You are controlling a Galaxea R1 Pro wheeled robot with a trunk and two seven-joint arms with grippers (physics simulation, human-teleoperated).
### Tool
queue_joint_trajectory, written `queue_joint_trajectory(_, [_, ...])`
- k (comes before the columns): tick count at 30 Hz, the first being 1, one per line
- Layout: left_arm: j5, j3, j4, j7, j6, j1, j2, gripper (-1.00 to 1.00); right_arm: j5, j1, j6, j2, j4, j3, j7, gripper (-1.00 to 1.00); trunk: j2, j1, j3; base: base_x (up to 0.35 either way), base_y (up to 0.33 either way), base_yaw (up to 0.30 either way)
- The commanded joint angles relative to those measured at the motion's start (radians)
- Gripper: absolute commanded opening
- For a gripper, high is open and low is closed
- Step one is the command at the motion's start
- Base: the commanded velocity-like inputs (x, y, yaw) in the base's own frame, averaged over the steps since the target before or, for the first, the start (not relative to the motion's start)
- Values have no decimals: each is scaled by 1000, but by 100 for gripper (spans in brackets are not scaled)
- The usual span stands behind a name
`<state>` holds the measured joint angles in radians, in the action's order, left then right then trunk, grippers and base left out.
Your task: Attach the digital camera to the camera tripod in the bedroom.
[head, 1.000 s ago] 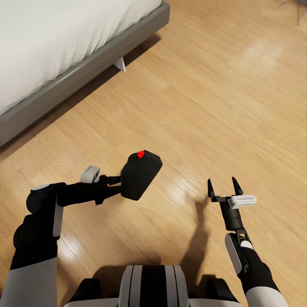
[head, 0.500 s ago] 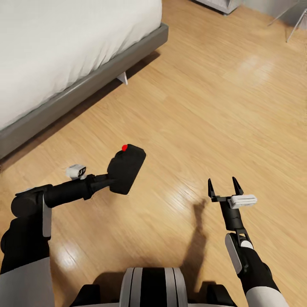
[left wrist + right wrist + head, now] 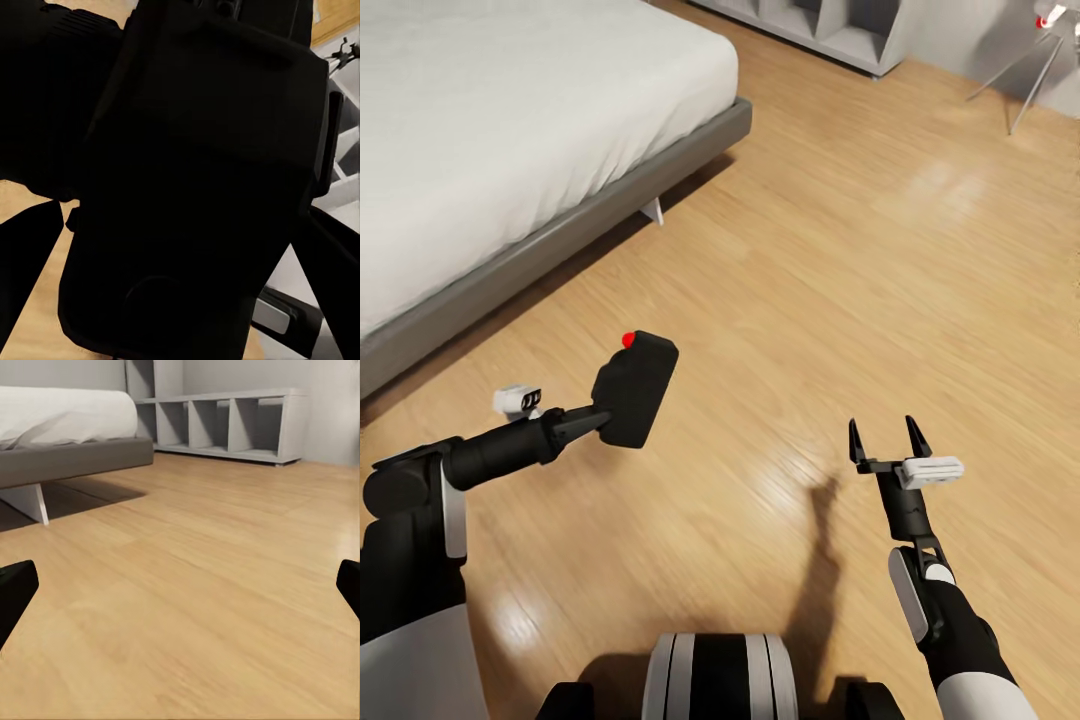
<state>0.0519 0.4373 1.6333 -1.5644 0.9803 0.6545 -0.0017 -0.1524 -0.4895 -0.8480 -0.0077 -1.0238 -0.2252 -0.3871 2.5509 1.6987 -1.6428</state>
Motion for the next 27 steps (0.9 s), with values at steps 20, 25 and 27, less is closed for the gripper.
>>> queue_joint_trajectory(20, [18, -171, 0, 86, 47, 3, -3, -100, -10, 0, 73, 0, 1, 0, -9, 100, -5, -9, 77, 0, 0, 0])
queue_joint_trajectory(25, [19, -230, -1, 189, 65, 4, -3, -100, -10, 0, 99, 0, 1, 0, -9, 100, -6, -11, 96, 0, 0, 0])
queue_joint_trajectory(27, [20, -247, -1, 213, 67, 8, -3, -100, -10, 0, 104, 0, 1, -1, -8, 100, -6, -12, 104, 0, 0, 0])
